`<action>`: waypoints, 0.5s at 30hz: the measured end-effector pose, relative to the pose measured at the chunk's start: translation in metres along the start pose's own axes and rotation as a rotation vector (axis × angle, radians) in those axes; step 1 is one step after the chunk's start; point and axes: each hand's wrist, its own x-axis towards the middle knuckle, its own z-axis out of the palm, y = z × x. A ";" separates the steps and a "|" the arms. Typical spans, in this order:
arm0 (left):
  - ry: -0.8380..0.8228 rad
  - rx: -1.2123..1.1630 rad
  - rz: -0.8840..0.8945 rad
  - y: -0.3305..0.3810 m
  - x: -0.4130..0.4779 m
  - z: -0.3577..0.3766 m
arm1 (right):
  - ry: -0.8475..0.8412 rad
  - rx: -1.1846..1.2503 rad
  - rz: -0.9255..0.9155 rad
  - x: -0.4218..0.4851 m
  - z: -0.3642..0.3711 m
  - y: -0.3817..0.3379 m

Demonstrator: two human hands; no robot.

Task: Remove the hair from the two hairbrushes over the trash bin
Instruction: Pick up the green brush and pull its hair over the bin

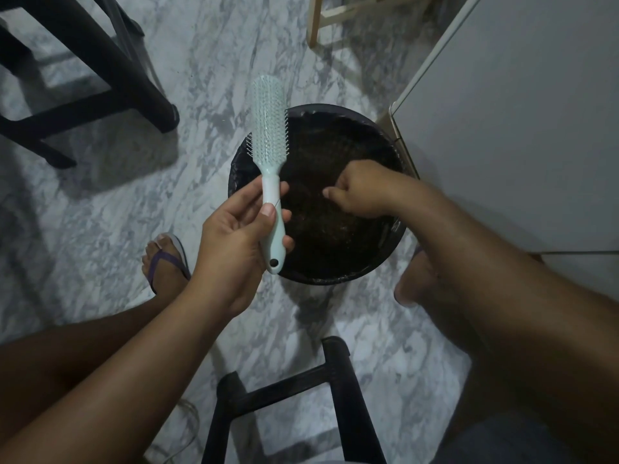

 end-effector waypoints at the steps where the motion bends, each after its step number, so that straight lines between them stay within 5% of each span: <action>1: -0.004 -0.001 0.005 0.000 0.000 -0.001 | -0.073 -0.041 0.069 0.001 0.005 0.003; 4: -0.017 0.003 0.014 0.002 0.000 -0.002 | -0.224 -0.162 0.174 -0.002 0.017 0.002; 9: -0.030 0.009 0.003 -0.001 -0.001 -0.002 | -0.085 -0.155 0.051 -0.002 0.000 -0.004; 11: -0.035 0.014 -0.004 -0.002 -0.001 -0.002 | 0.114 0.098 -0.050 -0.003 -0.014 -0.006; 13: -0.048 0.033 -0.009 -0.005 -0.002 -0.002 | 0.252 0.639 -0.132 -0.005 -0.022 -0.013; 15: -0.064 0.070 -0.012 -0.009 -0.002 -0.002 | 0.194 1.161 -0.182 -0.007 -0.026 -0.022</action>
